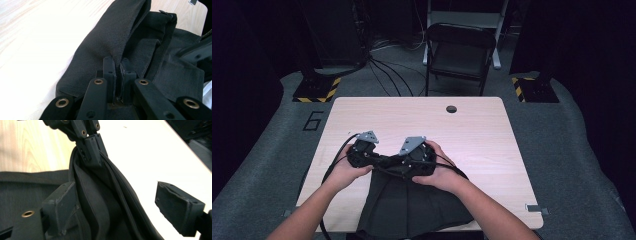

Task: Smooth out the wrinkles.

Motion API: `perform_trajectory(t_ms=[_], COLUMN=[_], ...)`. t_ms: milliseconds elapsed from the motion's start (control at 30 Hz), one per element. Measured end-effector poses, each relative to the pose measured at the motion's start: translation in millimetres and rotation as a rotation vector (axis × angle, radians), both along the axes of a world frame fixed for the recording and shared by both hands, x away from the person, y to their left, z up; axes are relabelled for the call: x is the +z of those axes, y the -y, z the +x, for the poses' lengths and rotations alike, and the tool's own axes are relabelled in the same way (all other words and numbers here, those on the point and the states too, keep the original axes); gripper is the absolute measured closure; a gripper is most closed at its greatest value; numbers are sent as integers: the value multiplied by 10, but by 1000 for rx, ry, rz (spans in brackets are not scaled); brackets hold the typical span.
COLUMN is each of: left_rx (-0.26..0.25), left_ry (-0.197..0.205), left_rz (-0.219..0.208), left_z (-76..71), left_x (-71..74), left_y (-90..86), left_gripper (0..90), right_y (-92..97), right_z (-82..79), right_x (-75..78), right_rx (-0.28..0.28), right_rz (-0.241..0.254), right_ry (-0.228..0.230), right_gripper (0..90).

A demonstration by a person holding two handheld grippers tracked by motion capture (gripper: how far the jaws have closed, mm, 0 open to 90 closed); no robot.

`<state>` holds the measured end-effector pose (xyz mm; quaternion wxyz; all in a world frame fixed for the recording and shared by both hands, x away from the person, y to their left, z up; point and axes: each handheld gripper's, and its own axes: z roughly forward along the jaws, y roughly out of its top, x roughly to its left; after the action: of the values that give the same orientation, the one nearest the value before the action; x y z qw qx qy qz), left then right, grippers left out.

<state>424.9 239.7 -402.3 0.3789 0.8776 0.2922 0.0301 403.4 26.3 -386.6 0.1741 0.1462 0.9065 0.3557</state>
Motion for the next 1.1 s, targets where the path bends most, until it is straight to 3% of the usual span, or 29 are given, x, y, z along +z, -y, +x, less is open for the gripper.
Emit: perform_trajectory(t_ms=[67, 100, 200, 267, 367, 467, 567, 667, 733, 800, 867, 900, 933, 1100], left_rx=[0, 6, 17, 44, 57, 68, 68, 34, 10, -16, -40, -40, -43, -45], left_ry=[4, -1, 7, 5, -5, -1, -2, -15, -26, -37, -43, -43, -23, 46], left_rz=[0, -9, -15, -33, -46, -50, -44, -53, -56, -59, -81, -81, -94, -111], left_z=[-4, -1, 26, 56, 79, 81, 88, 70, 40, 2, -25, -25, -36, -31], left_x=[15, 36, 55, 69, 96, 113, 117, 96, 72, 56, 61, 61, 106, 219], left_y=[-5, -25, -70, -107, -139, -170, -240, -285, -281, -265, -250, -250, -240, -164], left_gripper=[853, 853, 853, 853, 853, 853, 853, 851, 849, 839, 778, 721, 644, 493], right_y=[-41, -96, -128, -132, -121, -113, -62, 48, 118, 162, 180, 180, 169, 98], right_z=[16, 95, 122, 97, 66, 39, 31, 44, 65, 87, 102, 102, 115, 130], right_x=[-11, -44, -107, -165, -199, -237, -259, -259, -240, -212, -193, -193, -186, -156], right_rx=[-8, 29, 55, 63, 71, 55, 37, 12, 3, -3, 4, 4, 16, 42], right_rz=[2, -27, -40, -34, -75, -111, -140, -153, -119, -104, -92, -92, -89, -95], right_ry=[-20, -54, -123, -117, -111, -54, -24, -9, -19, -33, -57, -57, -80, -113], right_gripper=[164, 165, 182, 199, 212, 269, 324, 438, 490, 598, 710, 710, 775, 808])
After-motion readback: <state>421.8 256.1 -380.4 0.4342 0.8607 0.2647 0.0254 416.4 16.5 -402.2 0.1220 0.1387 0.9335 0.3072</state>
